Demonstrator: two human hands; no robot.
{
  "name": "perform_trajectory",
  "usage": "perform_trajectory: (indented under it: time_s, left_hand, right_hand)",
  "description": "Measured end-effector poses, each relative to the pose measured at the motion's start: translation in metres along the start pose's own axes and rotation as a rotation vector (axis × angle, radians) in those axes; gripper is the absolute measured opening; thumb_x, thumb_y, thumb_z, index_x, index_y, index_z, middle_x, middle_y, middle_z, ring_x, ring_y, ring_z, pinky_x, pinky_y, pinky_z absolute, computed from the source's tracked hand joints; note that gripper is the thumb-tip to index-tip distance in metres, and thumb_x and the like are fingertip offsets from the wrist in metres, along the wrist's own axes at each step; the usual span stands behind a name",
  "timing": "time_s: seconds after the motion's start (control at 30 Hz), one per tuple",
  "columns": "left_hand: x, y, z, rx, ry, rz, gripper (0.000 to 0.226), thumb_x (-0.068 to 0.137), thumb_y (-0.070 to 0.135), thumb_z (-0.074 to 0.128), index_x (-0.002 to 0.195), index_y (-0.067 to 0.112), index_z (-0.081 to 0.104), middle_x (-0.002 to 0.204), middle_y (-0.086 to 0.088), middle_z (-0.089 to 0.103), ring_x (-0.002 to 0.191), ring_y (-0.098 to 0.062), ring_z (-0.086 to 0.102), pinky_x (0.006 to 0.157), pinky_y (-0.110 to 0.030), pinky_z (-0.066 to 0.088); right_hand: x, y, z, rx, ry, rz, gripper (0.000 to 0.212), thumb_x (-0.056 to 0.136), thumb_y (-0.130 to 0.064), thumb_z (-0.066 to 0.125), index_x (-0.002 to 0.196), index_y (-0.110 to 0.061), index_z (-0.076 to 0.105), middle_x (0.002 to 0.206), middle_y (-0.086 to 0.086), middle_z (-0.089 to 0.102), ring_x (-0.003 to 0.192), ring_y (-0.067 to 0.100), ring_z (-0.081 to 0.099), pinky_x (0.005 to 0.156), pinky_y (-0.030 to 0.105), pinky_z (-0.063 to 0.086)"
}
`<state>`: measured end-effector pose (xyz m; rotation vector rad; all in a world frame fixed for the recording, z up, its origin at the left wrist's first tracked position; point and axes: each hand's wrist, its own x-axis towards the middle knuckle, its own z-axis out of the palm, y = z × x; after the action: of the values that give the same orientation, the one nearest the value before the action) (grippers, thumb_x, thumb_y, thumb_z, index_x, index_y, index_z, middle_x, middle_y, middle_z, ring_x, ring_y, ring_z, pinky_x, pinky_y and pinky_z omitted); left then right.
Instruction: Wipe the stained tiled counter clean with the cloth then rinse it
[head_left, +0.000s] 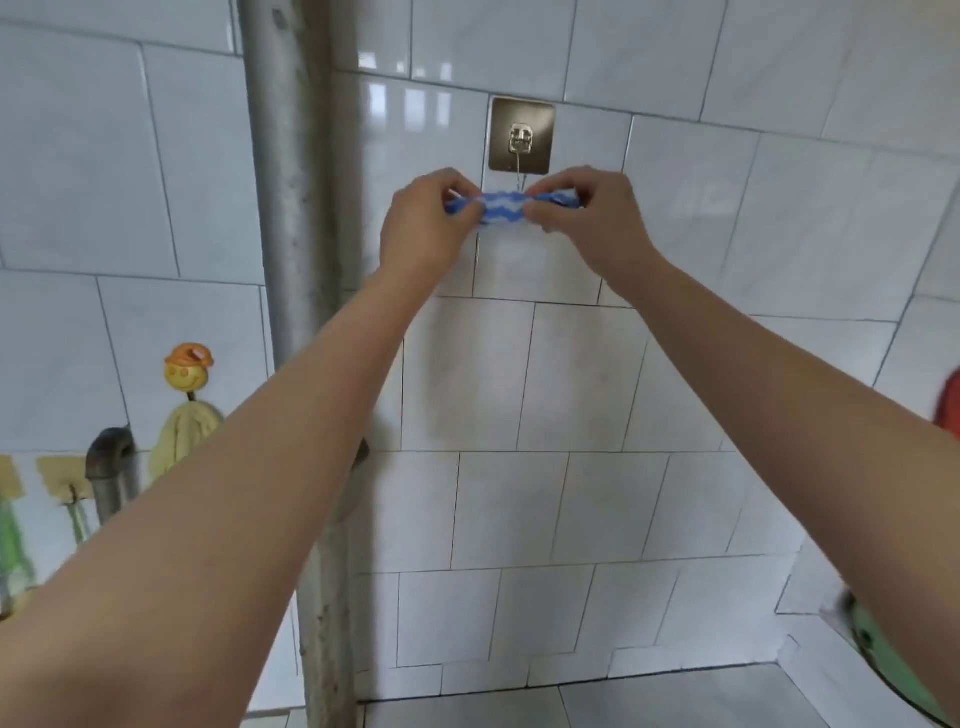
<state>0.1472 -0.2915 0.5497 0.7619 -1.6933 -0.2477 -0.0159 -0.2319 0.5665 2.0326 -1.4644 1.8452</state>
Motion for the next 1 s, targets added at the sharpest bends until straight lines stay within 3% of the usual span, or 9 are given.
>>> perform_trajectory:
  time_s: [0.13, 0.23, 0.37, 0.47, 0.57, 0.67, 0.73, 0.83, 1.0]
  left_hand:
    - [0.038, 0.031, 0.005, -0.045, 0.115, 0.09, 0.015, 0.085, 0.022, 0.058, 0.099, 0.018, 0.059, 0.079, 0.004, 0.056, 0.069, -0.009, 0.054, 0.061, -0.024, 0.045]
    - [0.052, 0.036, 0.018, 0.027, 0.139, 0.062, 0.008, 0.084, 0.021, 0.056, 0.091, 0.023, 0.053, 0.081, 0.003, 0.057, 0.078, -0.014, 0.057, 0.06, -0.025, 0.042]
    - [0.055, 0.014, 0.033, 0.111, 0.1, -0.009, 0.011, 0.081, 0.02, 0.057, 0.09, 0.017, 0.062, 0.083, 0.001, 0.06, 0.09, -0.019, 0.058, 0.063, -0.024, 0.039]
    - [0.045, 0.005, 0.043, 0.151, 0.085, 0.002, 0.01, 0.082, 0.021, 0.056, 0.089, 0.016, 0.062, 0.093, -0.003, 0.063, 0.092, -0.02, 0.056, 0.064, -0.025, 0.039]
    - [0.037, 0.002, 0.05, 0.194, 0.112, 0.014, 0.014, 0.084, 0.024, 0.056, 0.09, 0.014, 0.064, 0.104, -0.006, 0.054, 0.1, -0.02, 0.05, 0.074, -0.029, 0.043]
    - [0.031, 0.002, 0.055, 0.069, 0.082, -0.027, 0.013, 0.086, 0.022, 0.056, 0.091, 0.012, 0.063, 0.103, -0.007, 0.055, 0.093, -0.02, 0.055, 0.08, -0.034, 0.048]
    - [0.026, 0.003, 0.056, -0.043, 0.055, -0.057, 0.011, 0.088, 0.019, 0.054, 0.095, 0.012, 0.06, 0.094, -0.005, 0.061, 0.085, -0.019, 0.06, 0.078, -0.036, 0.051]
    - [0.019, 0.003, 0.055, -0.107, 0.019, -0.067, 0.014, 0.091, 0.017, 0.053, 0.102, 0.009, 0.057, 0.09, -0.003, 0.06, 0.08, -0.015, 0.059, 0.076, -0.032, 0.053]
    - [0.011, 0.008, 0.045, -0.111, 0.071, -0.1, 0.01, 0.09, 0.02, 0.05, 0.092, 0.011, 0.056, 0.087, -0.003, 0.061, 0.076, -0.013, 0.056, 0.073, -0.031, 0.051]
  right_hand:
    - [0.044, -0.008, 0.0, 0.191, 0.217, 0.04, 0.013, 0.075, -0.004, 0.071, 0.087, 0.0, 0.07, 0.082, 0.013, 0.065, 0.066, 0.015, 0.059, 0.061, 0.023, 0.052]
    - [0.06, 0.005, 0.005, 0.208, 0.271, 0.078, 0.009, 0.074, -0.008, 0.071, 0.082, -0.007, 0.069, 0.081, 0.009, 0.064, 0.067, 0.013, 0.058, 0.058, 0.02, 0.048]
    - [0.054, 0.03, 0.013, 0.035, 0.216, 0.1, 0.008, 0.073, -0.013, 0.072, 0.081, -0.014, 0.07, 0.08, -0.001, 0.064, 0.075, 0.009, 0.057, 0.069, 0.021, 0.043]
    - [0.04, 0.042, 0.014, -0.02, 0.172, 0.071, 0.01, 0.078, -0.015, 0.071, 0.085, -0.009, 0.07, 0.081, -0.003, 0.063, 0.074, 0.006, 0.055, 0.067, 0.017, 0.041]
    - [0.03, 0.048, 0.013, -0.039, 0.145, -0.004, 0.01, 0.082, -0.018, 0.069, 0.086, -0.009, 0.07, 0.08, -0.004, 0.063, 0.074, 0.004, 0.055, 0.067, 0.01, 0.039]
    - [0.026, 0.054, 0.016, -0.101, 0.143, -0.001, 0.006, 0.081, -0.022, 0.069, 0.086, -0.019, 0.069, 0.093, 0.003, 0.057, 0.094, 0.019, 0.053, 0.082, 0.022, 0.042]
    - [0.023, 0.055, 0.019, -0.144, 0.136, 0.052, 0.01, 0.082, -0.022, 0.069, 0.09, -0.017, 0.07, 0.101, 0.005, 0.054, 0.098, 0.018, 0.05, 0.088, 0.023, 0.042]
    - [0.015, 0.052, 0.02, 0.004, 0.074, 0.088, 0.017, 0.087, -0.015, 0.064, 0.101, -0.007, 0.068, 0.094, 0.005, 0.064, 0.078, 0.005, 0.057, 0.069, 0.006, 0.045]
    - [0.002, 0.047, 0.02, 0.058, 0.11, 0.095, 0.019, 0.091, -0.016, 0.054, 0.106, -0.012, 0.064, 0.09, -0.003, 0.063, 0.08, 0.006, 0.056, 0.069, 0.008, 0.043]
